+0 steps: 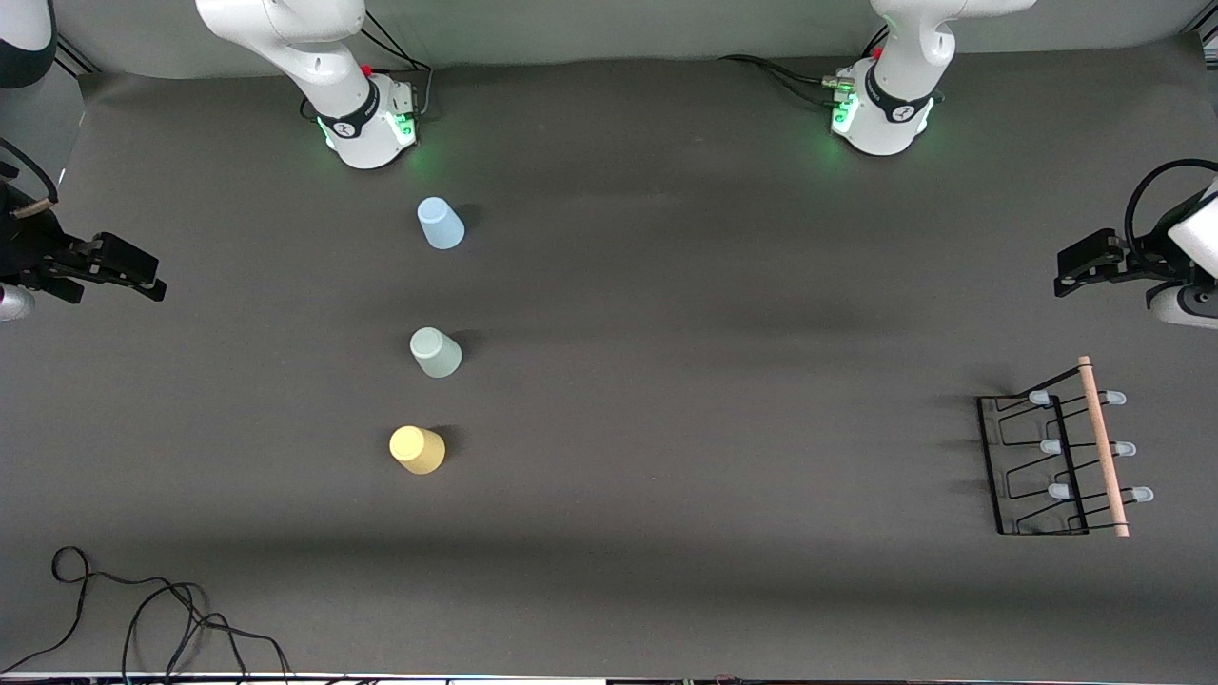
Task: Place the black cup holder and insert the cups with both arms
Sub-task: 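Move the left gripper toward the wooden dowel of the black rack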
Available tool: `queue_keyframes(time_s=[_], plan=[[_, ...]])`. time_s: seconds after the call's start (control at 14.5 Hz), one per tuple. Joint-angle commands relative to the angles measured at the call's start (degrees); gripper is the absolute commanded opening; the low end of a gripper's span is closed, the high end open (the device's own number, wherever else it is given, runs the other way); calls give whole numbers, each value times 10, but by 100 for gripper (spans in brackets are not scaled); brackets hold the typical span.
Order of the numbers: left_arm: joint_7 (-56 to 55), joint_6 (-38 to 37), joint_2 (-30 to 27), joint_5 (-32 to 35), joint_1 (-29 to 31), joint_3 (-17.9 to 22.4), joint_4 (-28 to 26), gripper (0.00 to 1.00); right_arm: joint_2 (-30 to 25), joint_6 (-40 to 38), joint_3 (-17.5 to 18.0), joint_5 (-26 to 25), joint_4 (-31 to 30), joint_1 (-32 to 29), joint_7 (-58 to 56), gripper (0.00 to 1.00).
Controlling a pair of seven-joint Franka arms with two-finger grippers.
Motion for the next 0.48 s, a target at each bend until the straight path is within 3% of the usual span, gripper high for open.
queue_keyframes(time_s=[0.0,0.41], plan=[[-1,-4,-3,6,-4,1,1,100,8,-12,-2,-2,17,1,-9,100],[-1,2,1,6,-4,1,2,100,8,-13,-3,-3,15,3,-9,100]])
